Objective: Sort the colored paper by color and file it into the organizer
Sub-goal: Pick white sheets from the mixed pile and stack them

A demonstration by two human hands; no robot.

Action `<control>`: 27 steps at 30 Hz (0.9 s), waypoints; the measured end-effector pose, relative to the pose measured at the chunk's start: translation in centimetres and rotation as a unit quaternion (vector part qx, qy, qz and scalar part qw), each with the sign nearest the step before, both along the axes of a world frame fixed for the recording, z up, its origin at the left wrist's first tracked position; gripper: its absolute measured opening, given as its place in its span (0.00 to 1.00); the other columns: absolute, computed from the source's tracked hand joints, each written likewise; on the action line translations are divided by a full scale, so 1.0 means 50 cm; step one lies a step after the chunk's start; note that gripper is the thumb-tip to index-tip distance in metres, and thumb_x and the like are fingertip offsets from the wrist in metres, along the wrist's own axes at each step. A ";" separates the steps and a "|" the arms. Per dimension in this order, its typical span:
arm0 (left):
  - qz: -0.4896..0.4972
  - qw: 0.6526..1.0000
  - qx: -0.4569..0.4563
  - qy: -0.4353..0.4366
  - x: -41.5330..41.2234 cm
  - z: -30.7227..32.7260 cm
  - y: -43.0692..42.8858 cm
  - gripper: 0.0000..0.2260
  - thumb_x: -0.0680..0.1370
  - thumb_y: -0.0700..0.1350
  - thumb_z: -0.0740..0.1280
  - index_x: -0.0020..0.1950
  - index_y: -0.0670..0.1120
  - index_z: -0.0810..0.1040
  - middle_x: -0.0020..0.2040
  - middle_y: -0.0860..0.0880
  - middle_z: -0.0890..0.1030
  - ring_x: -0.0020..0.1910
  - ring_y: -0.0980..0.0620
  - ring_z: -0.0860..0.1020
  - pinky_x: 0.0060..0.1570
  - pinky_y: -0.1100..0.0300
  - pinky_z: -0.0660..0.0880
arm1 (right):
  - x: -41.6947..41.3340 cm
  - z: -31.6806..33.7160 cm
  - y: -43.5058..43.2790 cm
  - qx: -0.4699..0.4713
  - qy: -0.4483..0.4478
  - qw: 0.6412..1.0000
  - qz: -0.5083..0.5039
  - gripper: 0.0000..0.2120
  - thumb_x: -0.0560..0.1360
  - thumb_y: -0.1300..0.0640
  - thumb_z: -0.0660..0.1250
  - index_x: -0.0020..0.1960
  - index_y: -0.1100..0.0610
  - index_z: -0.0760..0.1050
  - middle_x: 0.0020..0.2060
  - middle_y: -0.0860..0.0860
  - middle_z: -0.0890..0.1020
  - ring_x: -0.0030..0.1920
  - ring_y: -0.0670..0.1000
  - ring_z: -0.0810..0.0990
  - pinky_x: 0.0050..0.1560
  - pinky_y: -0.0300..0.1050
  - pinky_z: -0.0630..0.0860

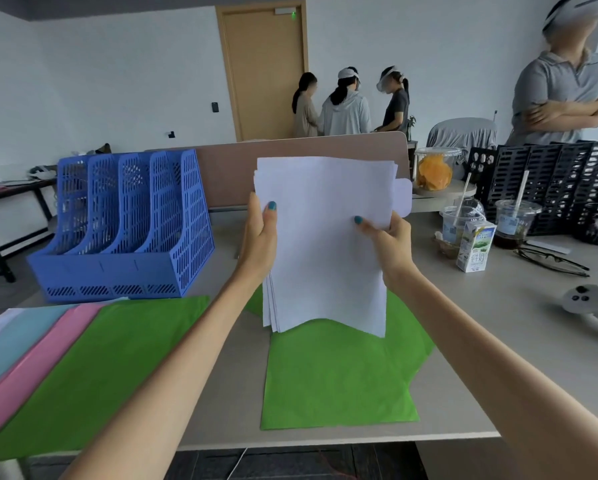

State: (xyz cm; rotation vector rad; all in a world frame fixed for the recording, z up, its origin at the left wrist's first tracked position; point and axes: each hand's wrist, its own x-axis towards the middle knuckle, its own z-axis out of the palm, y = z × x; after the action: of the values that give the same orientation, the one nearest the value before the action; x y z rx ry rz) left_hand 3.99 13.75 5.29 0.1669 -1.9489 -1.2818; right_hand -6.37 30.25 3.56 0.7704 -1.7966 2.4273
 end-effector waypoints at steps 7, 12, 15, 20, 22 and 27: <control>0.017 0.994 0.109 0.004 0.015 -0.099 -0.028 0.06 0.83 0.50 0.54 0.50 0.50 0.66 0.46 0.59 0.68 0.40 0.71 0.69 0.49 0.65 0.64 | -0.014 -0.066 0.005 0.017 -0.029 0.999 -0.022 0.11 0.71 0.53 0.74 0.51 0.54 0.78 0.45 0.49 0.84 0.43 0.47 0.83 0.45 0.46 0.80; 0.000 0.985 0.159 -0.063 0.017 -0.147 -0.019 0.21 0.83 0.58 0.47 0.74 0.52 0.60 0.66 0.61 0.66 0.64 0.63 0.65 0.63 0.63 0.60 | -0.015 -0.098 -0.011 0.040 -0.069 0.996 -0.032 0.21 0.70 0.45 0.73 0.57 0.55 0.75 0.49 0.48 0.82 0.49 0.48 0.80 0.53 0.44 0.76; -0.004 0.980 0.181 -0.080 0.000 -0.156 -0.031 0.32 0.77 0.69 0.49 0.76 0.53 0.57 0.75 0.56 0.62 0.73 0.57 0.62 0.73 0.51 0.58 | -0.016 -0.101 -0.020 0.032 -0.075 0.995 -0.053 0.20 0.70 0.42 0.73 0.52 0.55 0.74 0.44 0.47 0.78 0.45 0.46 0.75 0.50 0.42 0.72; -0.028 0.986 0.146 -0.075 -0.008 -0.163 -0.025 0.23 0.82 0.47 0.58 0.76 0.47 0.58 0.74 0.51 0.66 0.71 0.54 0.65 0.73 0.53 0.60 | -0.018 -0.111 -0.021 0.047 -0.059 0.997 -0.020 0.14 0.72 0.52 0.72 0.55 0.56 0.78 0.47 0.49 0.84 0.48 0.49 0.82 0.52 0.45 0.76; -0.031 0.988 0.132 -0.077 -0.009 -0.165 -0.029 0.24 0.82 0.43 0.58 0.77 0.45 0.56 0.74 0.51 0.64 0.71 0.55 0.66 0.73 0.54 0.60 | -0.021 -0.110 -0.024 0.048 -0.060 0.997 -0.017 0.05 0.74 0.60 0.69 0.50 0.56 0.78 0.42 0.49 0.83 0.42 0.48 0.81 0.47 0.44 0.78; -0.029 0.992 0.093 -0.079 0.029 -0.124 -0.048 0.15 0.83 0.40 0.57 0.70 0.49 0.65 0.62 0.58 0.72 0.60 0.62 0.72 0.61 0.70 0.68 | -0.017 -0.087 -0.029 0.065 -0.042 0.996 0.037 0.02 0.76 0.63 0.66 0.45 0.62 0.77 0.35 0.52 0.80 0.33 0.47 0.78 0.35 0.41 0.76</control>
State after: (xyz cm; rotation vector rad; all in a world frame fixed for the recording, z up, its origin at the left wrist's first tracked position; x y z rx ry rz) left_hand 5.43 11.35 -0.90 0.3158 -1.9771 -1.5293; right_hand -7.20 28.81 -0.78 0.7683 -2.0106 2.4425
